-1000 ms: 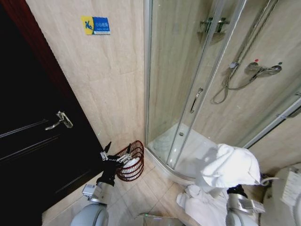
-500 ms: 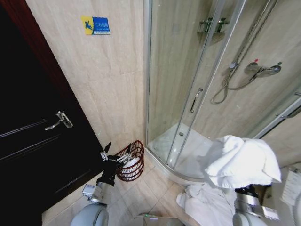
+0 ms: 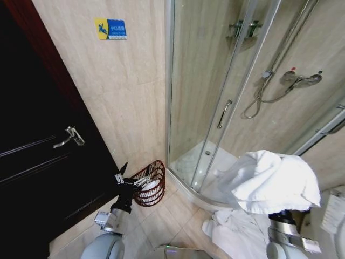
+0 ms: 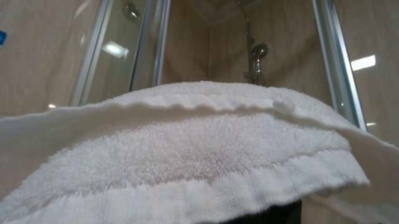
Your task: Discard the used towel into the hamper.
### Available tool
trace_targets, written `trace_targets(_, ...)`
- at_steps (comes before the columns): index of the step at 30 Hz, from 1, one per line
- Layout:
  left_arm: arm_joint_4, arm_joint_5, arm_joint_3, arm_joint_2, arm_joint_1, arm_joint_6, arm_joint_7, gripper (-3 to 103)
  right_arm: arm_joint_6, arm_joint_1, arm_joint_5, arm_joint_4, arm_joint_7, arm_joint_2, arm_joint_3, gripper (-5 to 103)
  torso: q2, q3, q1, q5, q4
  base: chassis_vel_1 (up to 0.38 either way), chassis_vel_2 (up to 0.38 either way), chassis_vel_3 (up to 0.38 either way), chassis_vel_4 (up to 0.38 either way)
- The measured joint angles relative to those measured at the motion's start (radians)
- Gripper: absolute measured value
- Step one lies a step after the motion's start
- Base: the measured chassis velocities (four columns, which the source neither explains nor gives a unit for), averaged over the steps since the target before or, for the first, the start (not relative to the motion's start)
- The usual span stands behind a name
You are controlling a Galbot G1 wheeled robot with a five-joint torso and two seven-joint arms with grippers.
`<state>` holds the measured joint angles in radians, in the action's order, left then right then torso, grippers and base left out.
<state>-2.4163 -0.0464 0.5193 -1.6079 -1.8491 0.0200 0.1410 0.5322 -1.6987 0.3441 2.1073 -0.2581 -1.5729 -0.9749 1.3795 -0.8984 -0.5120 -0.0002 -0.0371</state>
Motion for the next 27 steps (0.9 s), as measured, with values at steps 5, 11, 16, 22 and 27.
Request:
trace_targets(5, 0.0, 0.0, 0.0, 0.0, 0.0, 0.0, 0.0, 100, 0.006, -0.001, 0.008, -0.003, -0.012, 0.004, -0.004, 11, 0.0, 0.0, 0.001, 0.0003, 0.0001, 0.171, -0.174, -0.197, 0.17)
trace_targets(11, 0.0, 0.0, 0.0, 0.0, 0.0, 0.0, 0.0, 100, 0.008, 0.007, 0.007, 0.013, -0.015, 0.006, -0.005, 11, 0.001, 0.0, 0.002, 0.0, 0.0002, 0.123, -0.124, -0.133, 0.127)
trace_targets(16, 0.0, 0.0, 0.0, 0.0, 0.0, 0.0, 0.0, 100, 0.01, 0.012, 0.009, 0.023, -0.033, 0.008, 0.001, 11, 0.0, 0.0, 0.0, 0.0002, 0.0001, 0.008, 0.004, 0.002, 0.011)
trace_targets(22, 0.0, 0.0, 0.0, 0.0, 0.0, 0.0, 0.0, 100, 0.011, 0.037, 0.018, 0.02, -0.068, 0.016, 0.01, 11, 0.0, 0.0, -0.001, 0.0, -0.0002, -0.018, 0.05, 0.068, -0.037)
trace_targets(27, 0.0, 0.0, 0.0, 0.0, 0.0, 0.0, 0.0, 100, 0.003, 0.035, 0.058, 0.019, -0.08, 0.027, 0.013, 11, 0.0, 0.0, 0.0, 0.0001, 0.0001, 0.055, 0.028, 0.018, 0.033)
